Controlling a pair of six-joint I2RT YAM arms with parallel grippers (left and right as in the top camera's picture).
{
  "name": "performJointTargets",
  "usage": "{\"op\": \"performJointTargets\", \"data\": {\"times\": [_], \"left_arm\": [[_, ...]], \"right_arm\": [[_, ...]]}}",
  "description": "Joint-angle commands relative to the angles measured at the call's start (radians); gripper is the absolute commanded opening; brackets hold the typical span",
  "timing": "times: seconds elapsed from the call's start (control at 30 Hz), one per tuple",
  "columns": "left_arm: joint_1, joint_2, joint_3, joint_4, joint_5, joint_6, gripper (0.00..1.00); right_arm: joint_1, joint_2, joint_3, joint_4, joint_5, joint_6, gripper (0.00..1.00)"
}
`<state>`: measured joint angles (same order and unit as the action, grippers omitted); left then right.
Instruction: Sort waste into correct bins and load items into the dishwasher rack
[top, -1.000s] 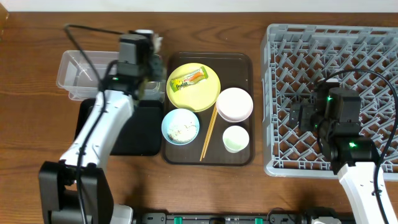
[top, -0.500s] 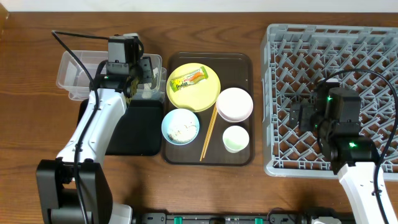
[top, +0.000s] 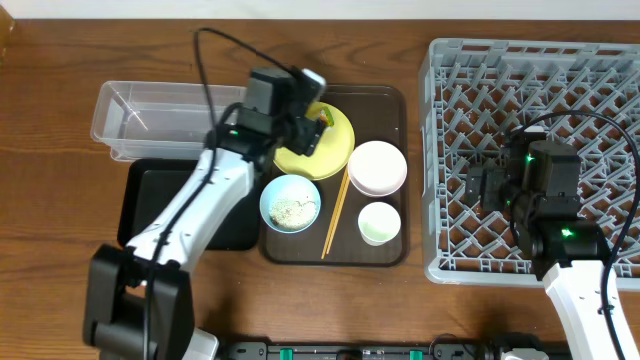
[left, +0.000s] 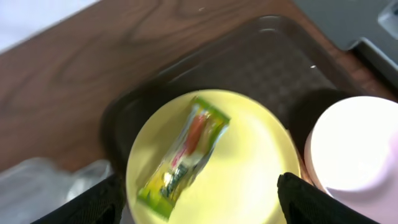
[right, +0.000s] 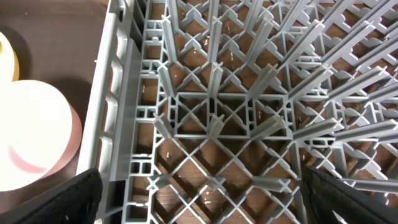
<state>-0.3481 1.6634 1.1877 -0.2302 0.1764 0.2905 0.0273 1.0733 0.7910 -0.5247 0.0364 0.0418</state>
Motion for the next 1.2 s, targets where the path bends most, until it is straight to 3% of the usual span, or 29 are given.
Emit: {"op": "performJointTargets", "data": {"times": [0.0,0.33,0.73,0.87,1.17], "left_arm": [[-0.010,0.068,0.008,0.029,-0.031,0.076,0.80],[-0.014,0.245,0.008,0.188,-0.032,0.076,0.80],[-0.013,0.378,0.008,0.194,-0.092,0.076,0.80],[-0.013,0.379,0.008,0.186,-0.092,0.075,0.62],[-0.013,0.353,0.008,0.156,-0.092,0.025,0.08]], "right_arm": [[-0.008,0.000,0.021,0.000,-0.003,0.010,0.99],[-0.008,0.000,0.021,0.000,-0.003,0.010,0.99],[-0.008,0.000,0.021,-0.008,-0.003,0.010,0.99],[-0.008,0.000,0.021,-0.011,-0.003,0.010,0.99],[-0.008,0.000,0.021,-0.011,-0.003,0.010,0.99]]}}
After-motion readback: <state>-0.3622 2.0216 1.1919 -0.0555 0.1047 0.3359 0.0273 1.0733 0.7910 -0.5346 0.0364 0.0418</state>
